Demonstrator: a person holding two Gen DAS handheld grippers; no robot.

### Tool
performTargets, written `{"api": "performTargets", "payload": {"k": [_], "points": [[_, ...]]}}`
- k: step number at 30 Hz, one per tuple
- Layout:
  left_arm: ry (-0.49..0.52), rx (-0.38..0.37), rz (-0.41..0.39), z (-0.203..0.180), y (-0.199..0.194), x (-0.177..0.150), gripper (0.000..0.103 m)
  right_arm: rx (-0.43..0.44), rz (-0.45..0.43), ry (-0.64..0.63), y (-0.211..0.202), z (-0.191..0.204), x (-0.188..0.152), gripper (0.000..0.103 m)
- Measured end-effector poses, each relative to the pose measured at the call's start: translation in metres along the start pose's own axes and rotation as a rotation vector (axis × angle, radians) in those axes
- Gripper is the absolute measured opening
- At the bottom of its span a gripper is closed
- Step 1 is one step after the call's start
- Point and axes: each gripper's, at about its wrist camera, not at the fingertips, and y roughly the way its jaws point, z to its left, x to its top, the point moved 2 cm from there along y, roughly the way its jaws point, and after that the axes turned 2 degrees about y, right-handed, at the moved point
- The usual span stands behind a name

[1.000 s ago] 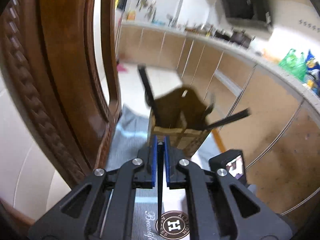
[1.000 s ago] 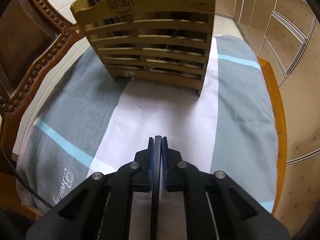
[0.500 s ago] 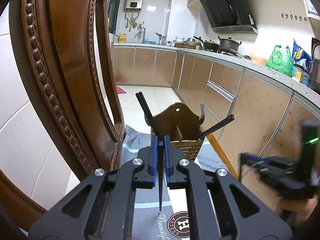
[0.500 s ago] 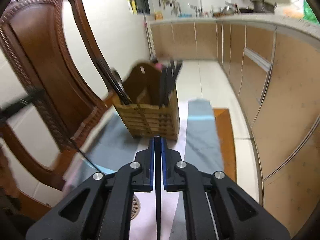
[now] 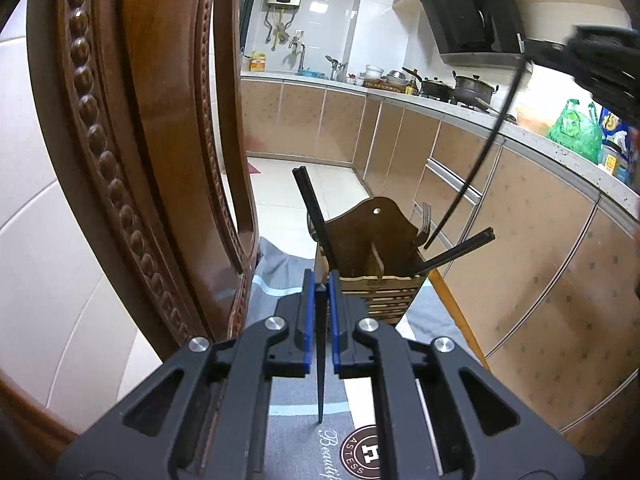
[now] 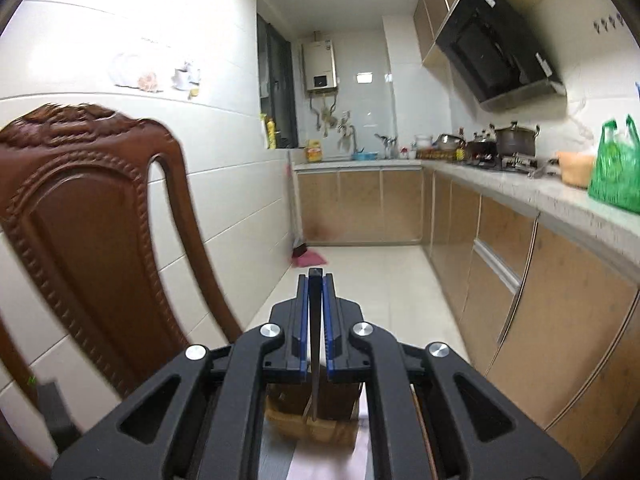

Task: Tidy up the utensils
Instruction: 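Lift both chopsticks and lower them into the wooden holder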

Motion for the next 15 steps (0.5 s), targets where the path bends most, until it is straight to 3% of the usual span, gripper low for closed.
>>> {"api": "performTargets", "payload": {"k": [4,8,12,13,15], "points": [[0.001,0.001,-0.007,0.000,0.001,0.001,0.006,-0.033,0.012,0.004,0.039,-0.001,-0.005,0.007],[-0.002,0.005,-0.012,-0.002,0.003,0.000,0.006,-0.052,0.033,0.016,0.070,-0.011,-0.043,0.007],[-0.015,0.000,-0.029,-0.002,-0.002,0.000,0.006,-0.021,0.121,0.040,0.078,-0.025,-0.091,0.013],[-0.017,-0.001,-0.036,-0.003,-0.004,0.001,0.006,0.000,0.123,0.053,0.068,-0.031,-0.102,0.019],[-0.026,-0.008,-0.053,-0.002,-0.011,0.007,0.006,0.020,0.098,0.086,0.043,-0.040,-0.114,0.045]]}}
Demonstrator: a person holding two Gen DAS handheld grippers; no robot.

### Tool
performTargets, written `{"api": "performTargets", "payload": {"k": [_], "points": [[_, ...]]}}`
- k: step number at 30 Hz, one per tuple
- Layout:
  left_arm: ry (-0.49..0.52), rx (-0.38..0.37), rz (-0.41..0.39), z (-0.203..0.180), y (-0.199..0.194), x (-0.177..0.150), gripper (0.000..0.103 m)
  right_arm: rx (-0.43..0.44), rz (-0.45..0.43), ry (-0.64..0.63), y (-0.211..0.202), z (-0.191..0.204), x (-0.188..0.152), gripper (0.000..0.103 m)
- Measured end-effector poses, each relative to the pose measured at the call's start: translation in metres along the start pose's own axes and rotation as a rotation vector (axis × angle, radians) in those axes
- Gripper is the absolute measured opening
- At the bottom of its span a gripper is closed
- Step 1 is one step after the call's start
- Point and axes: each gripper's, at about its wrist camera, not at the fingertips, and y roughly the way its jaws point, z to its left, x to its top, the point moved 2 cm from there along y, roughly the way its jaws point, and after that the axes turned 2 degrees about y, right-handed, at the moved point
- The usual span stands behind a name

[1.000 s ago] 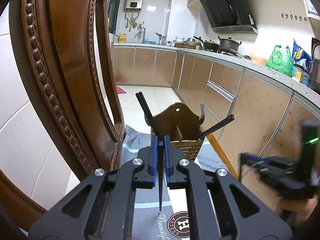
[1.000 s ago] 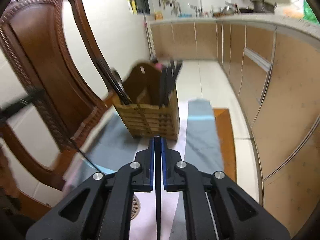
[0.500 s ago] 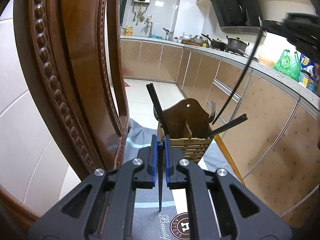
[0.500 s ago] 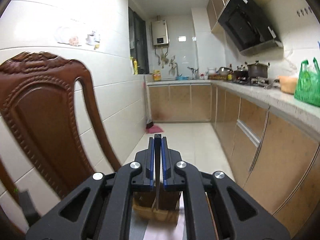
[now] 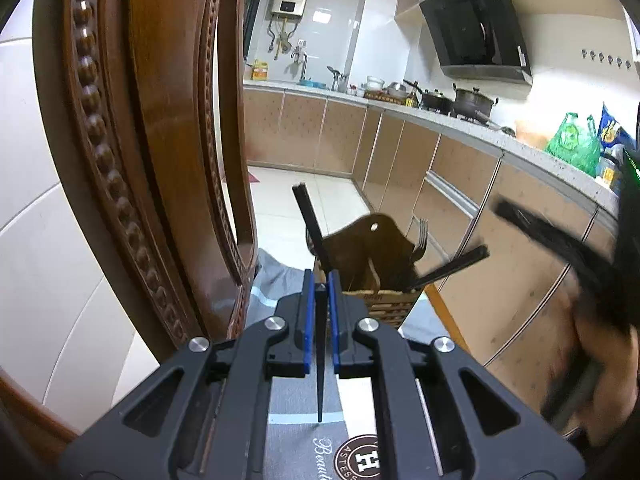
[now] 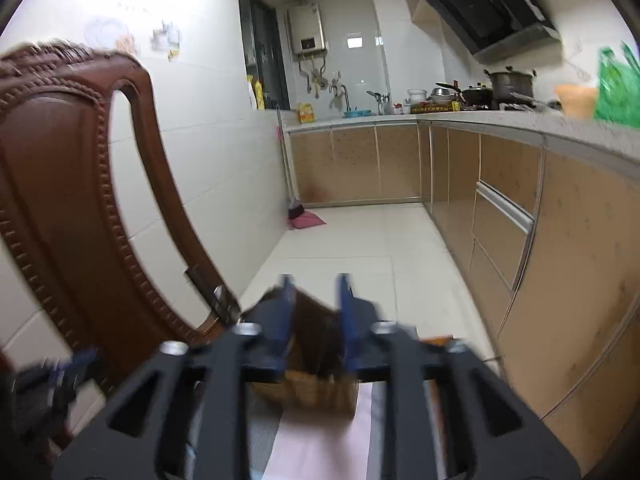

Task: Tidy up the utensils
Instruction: 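Lift both chopsticks and lower them into the wooden holder, then open both grippers and withdraw them from the holder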

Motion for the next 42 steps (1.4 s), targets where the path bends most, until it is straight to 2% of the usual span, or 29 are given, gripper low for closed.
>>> {"api": "performTargets", "payload": {"k": [1,2,5,6,7,9,10,13,16,20,24,26,28,29,30,31,32,35,37,38,42], "points": [[-0.008,-0.005,-0.012,0.001,-0.004,0.005,0.006,0.011,-0.029,0.026,-0.019,-0.007,-0.008,0.067],[-0.010,-0.010,-0.028,-0.001,-0.008,0.013,0.006,0.027,-0.081,0.059,-0.046,-0.018,-0.022,0.080],[-0.036,-0.024,-0.075,-0.001,-0.021,0.037,0.006,-0.007,-0.120,0.110,-0.090,-0.043,-0.063,0.095],[-0.044,-0.022,-0.090,-0.002,-0.024,0.046,0.006,-0.028,-0.118,0.141,-0.099,-0.055,-0.083,0.096],[-0.055,-0.022,-0.105,-0.003,-0.026,0.056,0.006,-0.064,-0.077,0.183,-0.100,-0.066,-0.098,0.097],[-0.085,-0.029,-0.126,-0.003,-0.026,0.079,0.006,-0.048,0.026,0.270,-0.089,-0.080,-0.108,0.097],[-0.107,-0.037,-0.137,-0.003,-0.026,0.092,0.006,-0.017,0.038,0.287,-0.085,-0.083,-0.108,0.097],[-0.148,-0.049,-0.157,-0.005,-0.020,0.126,0.006,-0.074,0.001,0.196,-0.087,-0.081,-0.107,0.097],[-0.158,-0.031,-0.173,-0.009,-0.001,0.150,0.006,-0.072,0.033,0.222,-0.077,-0.092,-0.109,0.097],[-0.169,-0.005,-0.136,-0.010,0.043,0.154,0.006,-0.039,0.059,0.245,-0.071,-0.096,-0.114,0.097],[-0.167,-0.005,-0.050,-0.009,0.092,0.126,0.007,-0.024,0.057,0.210,-0.072,-0.092,-0.113,0.097],[-0.134,0.004,0.019,-0.011,0.112,0.096,0.008,-0.025,0.074,0.198,-0.070,-0.090,-0.115,0.097],[-0.090,0.023,0.050,-0.014,0.116,0.070,0.028,-0.019,0.090,0.196,-0.067,-0.090,-0.117,0.097],[-0.052,0.045,0.063,-0.018,0.111,0.050,0.057,-0.018,0.101,0.194,-0.065,-0.089,-0.118,0.097],[-0.029,0.055,0.069,-0.020,0.105,0.037,0.080,-0.017,0.114,0.192,-0.064,-0.088,-0.119,0.097],[0.004,0.062,0.073,-0.023,0.093,0.017,0.085,-0.014,0.126,0.190,-0.063,-0.086,-0.120,0.097],[0.021,0.063,0.078,-0.023,0.086,0.008,0.087,-0.013,0.138,0.182,-0.062,-0.082,-0.121,0.097],[0.074,0.080,0.162,-0.028,0.052,-0.044,0.098,-0.025,0.155,0.137,-0.063,-0.069,-0.125,0.097],[0.079,0.099,0.245,-0.030,0.037,-0.068,0.098,-0.035,0.162,0.100,-0.064,-0.060,-0.127,0.099],[0.079,0.079,0.263,-0.033,0.026,-0.081,0.099,-0.040,0.168,0.075,-0.066,-0.054,-0.128,0.100],[0.150,0.127,0.247,-0.047,-0.003,-0.111,0.099,-0.059,0.204,0.036,-0.072,-0.038,-0.132,0.100]]}}
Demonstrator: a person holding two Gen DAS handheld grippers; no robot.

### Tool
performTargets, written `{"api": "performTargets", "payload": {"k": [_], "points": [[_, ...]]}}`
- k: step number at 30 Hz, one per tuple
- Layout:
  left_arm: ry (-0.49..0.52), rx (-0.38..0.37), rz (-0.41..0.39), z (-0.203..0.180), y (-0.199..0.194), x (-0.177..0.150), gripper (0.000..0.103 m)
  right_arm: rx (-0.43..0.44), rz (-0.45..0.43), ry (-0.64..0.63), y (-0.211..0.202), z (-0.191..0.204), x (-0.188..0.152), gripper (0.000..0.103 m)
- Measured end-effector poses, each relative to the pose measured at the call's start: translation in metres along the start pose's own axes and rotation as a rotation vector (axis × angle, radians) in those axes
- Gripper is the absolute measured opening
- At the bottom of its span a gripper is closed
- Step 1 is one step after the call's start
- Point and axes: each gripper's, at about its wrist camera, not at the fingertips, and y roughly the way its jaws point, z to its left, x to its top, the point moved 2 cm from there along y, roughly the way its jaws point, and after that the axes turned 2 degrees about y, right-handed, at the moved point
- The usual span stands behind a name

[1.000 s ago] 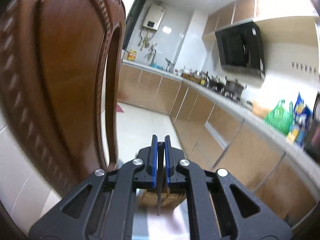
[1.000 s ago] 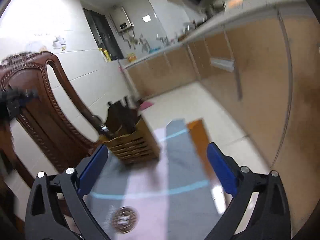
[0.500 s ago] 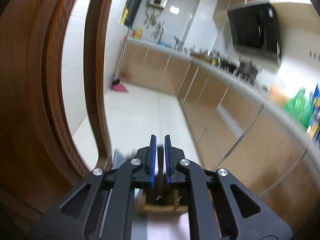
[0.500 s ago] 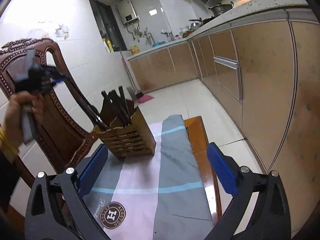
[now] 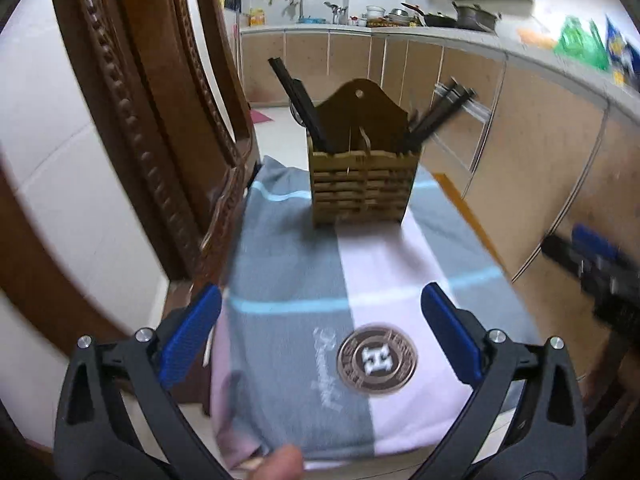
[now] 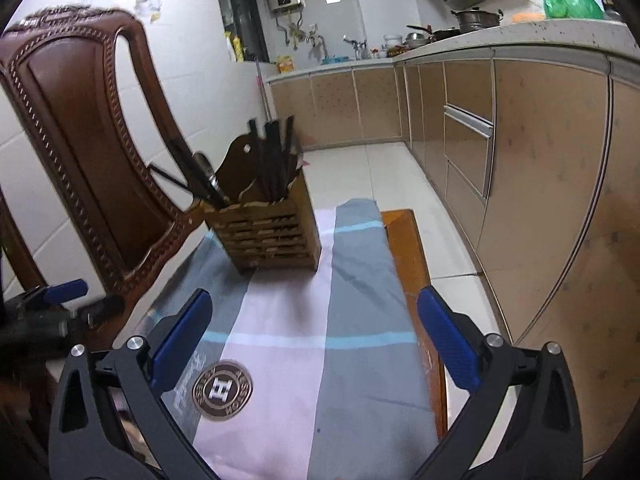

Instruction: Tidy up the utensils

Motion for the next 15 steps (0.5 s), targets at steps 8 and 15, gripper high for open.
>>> {"api": "performTargets", "payload": {"k": [8,15], "points": [[0.068,0.046,-0.034,-0.031,-0.013,-0.003,0.099,-0.068,-0.007,-0.066,-0.017,0.029,-0.019,0.100],[-0.006,0.031,-0.058,-0.019,-0.022,-0.004,0.099,-0.099,-0.059,-0.045,-0.027,0.027,-0.016,0.100]]}}
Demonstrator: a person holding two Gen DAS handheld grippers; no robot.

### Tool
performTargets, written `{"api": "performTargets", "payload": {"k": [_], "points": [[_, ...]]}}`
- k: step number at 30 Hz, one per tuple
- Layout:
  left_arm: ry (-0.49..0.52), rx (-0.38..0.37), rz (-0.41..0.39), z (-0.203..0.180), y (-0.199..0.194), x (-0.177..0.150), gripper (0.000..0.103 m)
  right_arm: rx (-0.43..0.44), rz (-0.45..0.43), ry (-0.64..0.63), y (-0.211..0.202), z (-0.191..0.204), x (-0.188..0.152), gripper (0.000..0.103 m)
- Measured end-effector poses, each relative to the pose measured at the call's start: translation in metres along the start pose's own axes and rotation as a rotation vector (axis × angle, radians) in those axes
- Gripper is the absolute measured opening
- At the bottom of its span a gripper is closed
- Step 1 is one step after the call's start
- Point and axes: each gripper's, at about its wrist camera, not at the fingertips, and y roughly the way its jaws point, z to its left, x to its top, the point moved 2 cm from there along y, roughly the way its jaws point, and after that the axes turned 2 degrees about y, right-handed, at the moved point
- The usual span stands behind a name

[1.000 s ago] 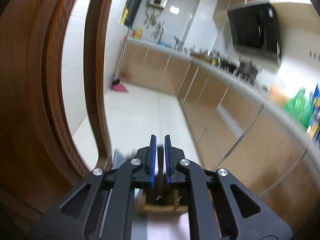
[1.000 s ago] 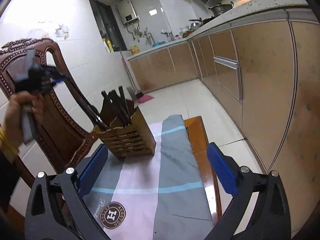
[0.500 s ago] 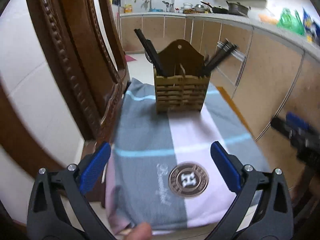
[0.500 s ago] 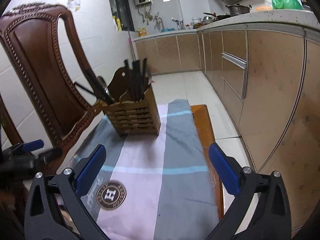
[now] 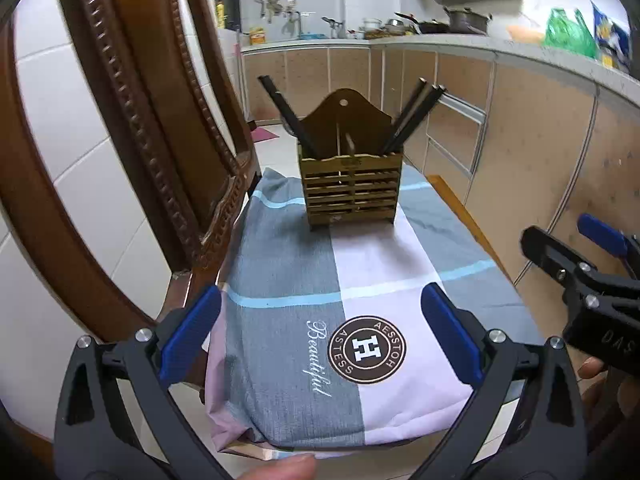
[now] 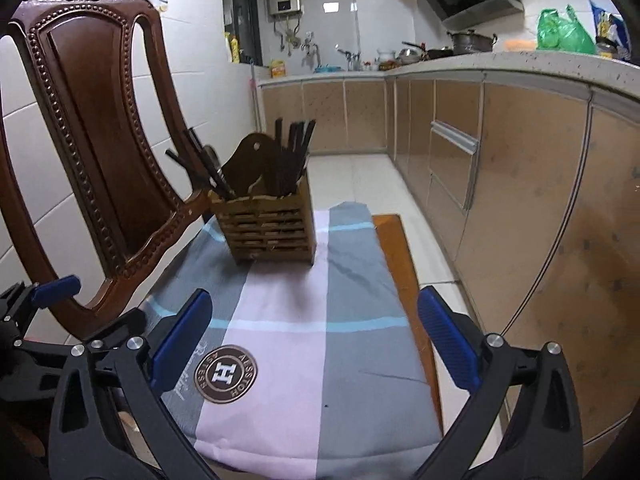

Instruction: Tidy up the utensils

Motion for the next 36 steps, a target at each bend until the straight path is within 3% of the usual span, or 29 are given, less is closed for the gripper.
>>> {"api": "performTargets", "payload": {"k": [7,36], "points": [[-0.070,0.003,-0.008,0.018,0.000,0.002,0.099,-0.026,0.002,0.005,0.004,-0.007,0.001,0.100],[-0.073,-0.006,-0.025,0.021,-0.003,0.003,0.099,-0.028,0.001,-0.004,0.004,-0.008,0.001,0.100]]}}
